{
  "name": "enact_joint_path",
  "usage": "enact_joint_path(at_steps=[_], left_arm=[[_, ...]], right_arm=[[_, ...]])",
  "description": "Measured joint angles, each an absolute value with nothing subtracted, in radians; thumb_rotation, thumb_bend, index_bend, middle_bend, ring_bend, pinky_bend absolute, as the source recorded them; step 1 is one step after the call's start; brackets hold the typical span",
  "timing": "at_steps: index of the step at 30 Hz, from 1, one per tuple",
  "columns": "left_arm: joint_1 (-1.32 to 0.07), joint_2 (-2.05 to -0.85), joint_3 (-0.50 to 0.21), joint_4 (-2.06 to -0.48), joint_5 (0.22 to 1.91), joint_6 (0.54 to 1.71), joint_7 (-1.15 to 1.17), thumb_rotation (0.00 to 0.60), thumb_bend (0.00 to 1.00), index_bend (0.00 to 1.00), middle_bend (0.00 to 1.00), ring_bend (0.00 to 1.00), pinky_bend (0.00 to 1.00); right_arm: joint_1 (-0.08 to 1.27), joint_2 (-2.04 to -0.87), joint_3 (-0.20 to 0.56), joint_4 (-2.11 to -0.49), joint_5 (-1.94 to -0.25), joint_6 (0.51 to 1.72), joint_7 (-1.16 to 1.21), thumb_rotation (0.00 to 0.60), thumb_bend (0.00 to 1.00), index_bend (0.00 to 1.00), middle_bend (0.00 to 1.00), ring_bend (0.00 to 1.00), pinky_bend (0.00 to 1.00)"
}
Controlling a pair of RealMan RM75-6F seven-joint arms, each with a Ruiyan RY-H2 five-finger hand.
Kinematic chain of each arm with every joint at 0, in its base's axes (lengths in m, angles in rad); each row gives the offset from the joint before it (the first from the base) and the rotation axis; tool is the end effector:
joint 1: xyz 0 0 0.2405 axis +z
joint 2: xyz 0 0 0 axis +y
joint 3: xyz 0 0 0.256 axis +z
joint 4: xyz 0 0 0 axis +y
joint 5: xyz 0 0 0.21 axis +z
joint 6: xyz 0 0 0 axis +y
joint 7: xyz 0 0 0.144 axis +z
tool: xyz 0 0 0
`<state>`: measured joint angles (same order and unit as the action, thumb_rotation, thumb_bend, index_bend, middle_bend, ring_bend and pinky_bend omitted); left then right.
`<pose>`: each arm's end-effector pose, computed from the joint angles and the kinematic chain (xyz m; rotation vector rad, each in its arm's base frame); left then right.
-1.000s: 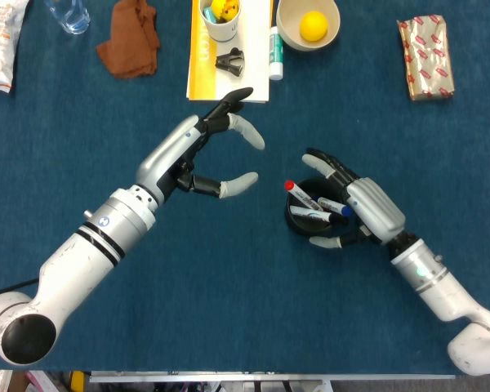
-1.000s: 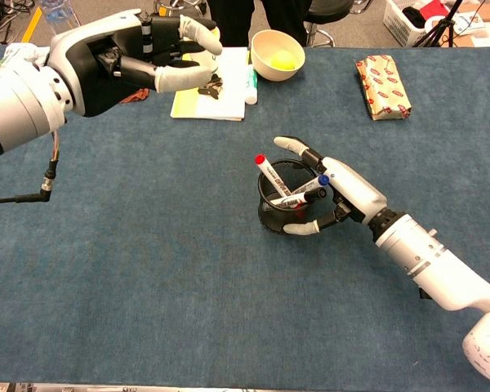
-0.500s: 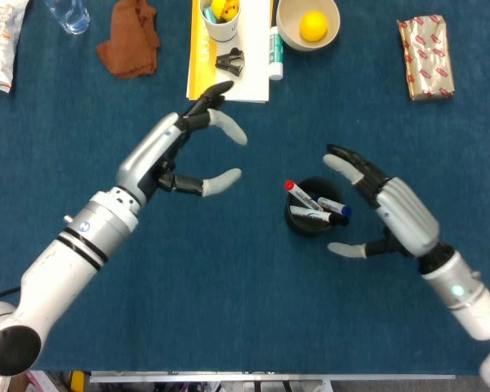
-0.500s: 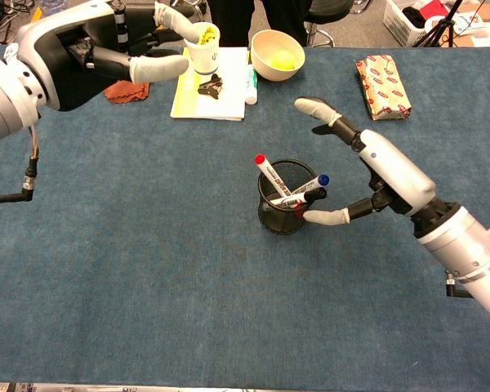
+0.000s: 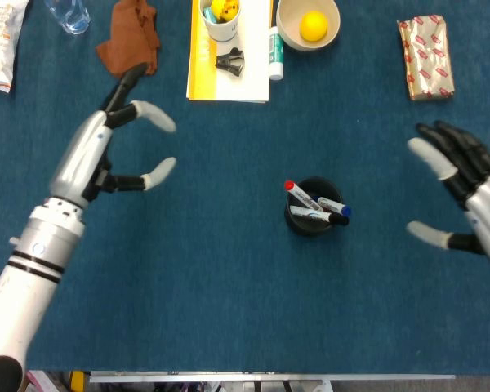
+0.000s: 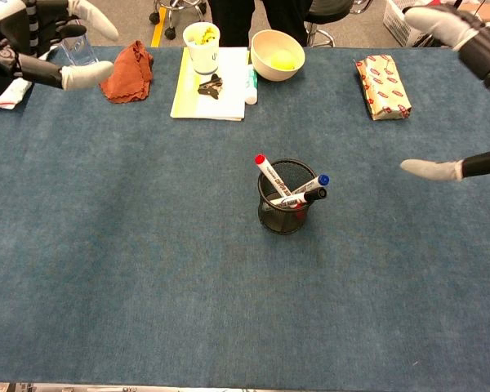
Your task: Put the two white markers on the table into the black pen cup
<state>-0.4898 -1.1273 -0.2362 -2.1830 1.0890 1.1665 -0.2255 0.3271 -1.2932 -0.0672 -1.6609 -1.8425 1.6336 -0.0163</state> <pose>-0.1233 0.2622 0.1083 -1.3168 -1.7143 -1.4749 -0.1949 -0.1980 0.0975 1.7045 -0.7244 1.4713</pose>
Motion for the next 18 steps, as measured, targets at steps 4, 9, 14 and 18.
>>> enact_joint_path(at_steps=[4, 9, 14, 18], left_arm=[[-0.471, -1.124, -0.207, -2.147, 1.102, 1.193, -0.157, 0.6, 0.27, 0.42, 0.0, 0.0, 0.0], [-0.44, -1.142, -0.155, -2.046, 1.18, 1.246, -0.061, 0.6, 0.27, 0.42, 0.0, 0.0, 0.0], [-0.379, -1.158, -0.089, -1.928, 1.275, 1.319, -0.01, 0.6, 0.27, 0.42, 0.0, 0.0, 0.0], [-0.326, -1.163, -0.063, -1.867, 1.311, 1.384, 0.015, 0.6, 0.27, 0.42, 0.0, 0.0, 0.0]], right_arm=[[0.287, -1.207, -0.058, -1.706, -1.845, 1.662, -0.111, 0.6, 0.0, 0.0, 0.1, 0.0, 0.14], [0.231, -1.144, -0.053, -1.696, -1.82, 1.691, -0.137, 0.6, 0.0, 0.01, 0.13, 0.0, 0.14], [0.176, -1.121, -0.057, -1.636, -1.785, 1.712, -0.152, 0.6, 0.0, 0.01, 0.13, 0.0, 0.15], [0.13, -1.11, -0.055, -1.601, -1.759, 1.742, -0.15, 0.6, 0.0, 0.01, 0.13, 0.0, 0.15]])
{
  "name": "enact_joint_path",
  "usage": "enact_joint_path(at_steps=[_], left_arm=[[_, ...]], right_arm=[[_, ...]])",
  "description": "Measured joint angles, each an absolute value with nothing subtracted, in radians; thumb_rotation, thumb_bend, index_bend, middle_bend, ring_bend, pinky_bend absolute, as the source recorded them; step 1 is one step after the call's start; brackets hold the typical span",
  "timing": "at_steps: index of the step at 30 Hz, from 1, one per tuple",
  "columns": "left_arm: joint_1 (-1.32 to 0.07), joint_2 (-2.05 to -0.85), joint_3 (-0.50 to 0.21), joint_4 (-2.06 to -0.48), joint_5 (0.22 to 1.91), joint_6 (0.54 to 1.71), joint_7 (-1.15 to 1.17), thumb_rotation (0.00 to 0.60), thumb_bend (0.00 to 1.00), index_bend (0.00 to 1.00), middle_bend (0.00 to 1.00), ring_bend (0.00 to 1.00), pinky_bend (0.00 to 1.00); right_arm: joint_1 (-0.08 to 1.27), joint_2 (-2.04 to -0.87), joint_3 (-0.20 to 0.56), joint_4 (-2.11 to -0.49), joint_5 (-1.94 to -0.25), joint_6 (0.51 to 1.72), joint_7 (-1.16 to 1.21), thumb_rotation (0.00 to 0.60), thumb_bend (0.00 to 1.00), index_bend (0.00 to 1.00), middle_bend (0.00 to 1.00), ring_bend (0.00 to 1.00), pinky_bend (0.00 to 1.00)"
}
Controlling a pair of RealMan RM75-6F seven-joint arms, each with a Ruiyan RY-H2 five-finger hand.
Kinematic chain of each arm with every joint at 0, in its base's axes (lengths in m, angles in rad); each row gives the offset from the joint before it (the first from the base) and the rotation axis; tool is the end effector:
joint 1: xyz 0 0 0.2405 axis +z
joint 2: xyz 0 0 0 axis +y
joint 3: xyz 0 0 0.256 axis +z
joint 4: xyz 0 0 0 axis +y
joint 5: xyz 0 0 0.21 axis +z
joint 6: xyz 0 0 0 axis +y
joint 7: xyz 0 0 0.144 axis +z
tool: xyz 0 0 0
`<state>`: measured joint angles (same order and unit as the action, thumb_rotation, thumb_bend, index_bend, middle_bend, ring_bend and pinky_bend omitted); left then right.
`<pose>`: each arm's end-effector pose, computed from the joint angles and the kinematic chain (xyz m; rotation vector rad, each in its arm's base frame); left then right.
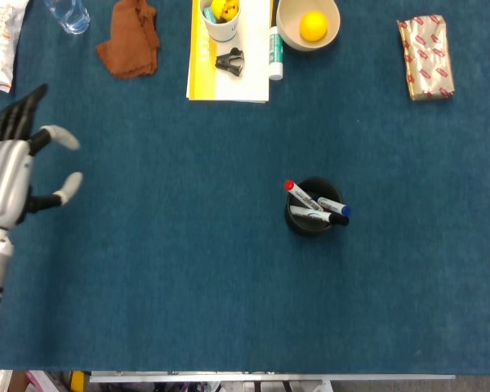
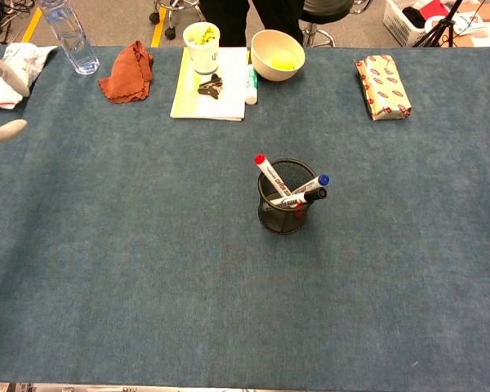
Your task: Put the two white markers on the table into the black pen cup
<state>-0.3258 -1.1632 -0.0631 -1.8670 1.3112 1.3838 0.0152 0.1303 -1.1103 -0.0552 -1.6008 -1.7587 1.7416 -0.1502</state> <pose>-0.2299 0.2375 0.1191 -1.3907 -1.1565 -1.1353 -0.2668 -0.1651 0.1680 1.5534 -0.5335 1.0601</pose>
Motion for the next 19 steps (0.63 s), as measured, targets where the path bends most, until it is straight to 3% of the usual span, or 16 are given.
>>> enact_joint_path(at_steps=[12, 19], left_arm=[[-0.199, -1.224, -0.02, -1.631, 1.374, 1.53, 0.051, 0.6, 0.27, 0.41, 0.0, 0.0, 0.0], [-0.158, -1.246, -0.022, -1.582, 1.406, 1.563, 0.03, 0.6, 0.27, 0.41, 0.0, 0.0, 0.0]], right_arm=[[0.011, -1.136, -0.052, -1.532, -1.669, 1.796, -0.077, 0.6, 0.0, 0.01, 0.14, 0.0, 0.14], [-0.014, -1.186, -0.047, -1.469, -1.641, 1.772, -0.019, 0.6, 0.0, 0.01, 0.14, 0.0, 0.14]])
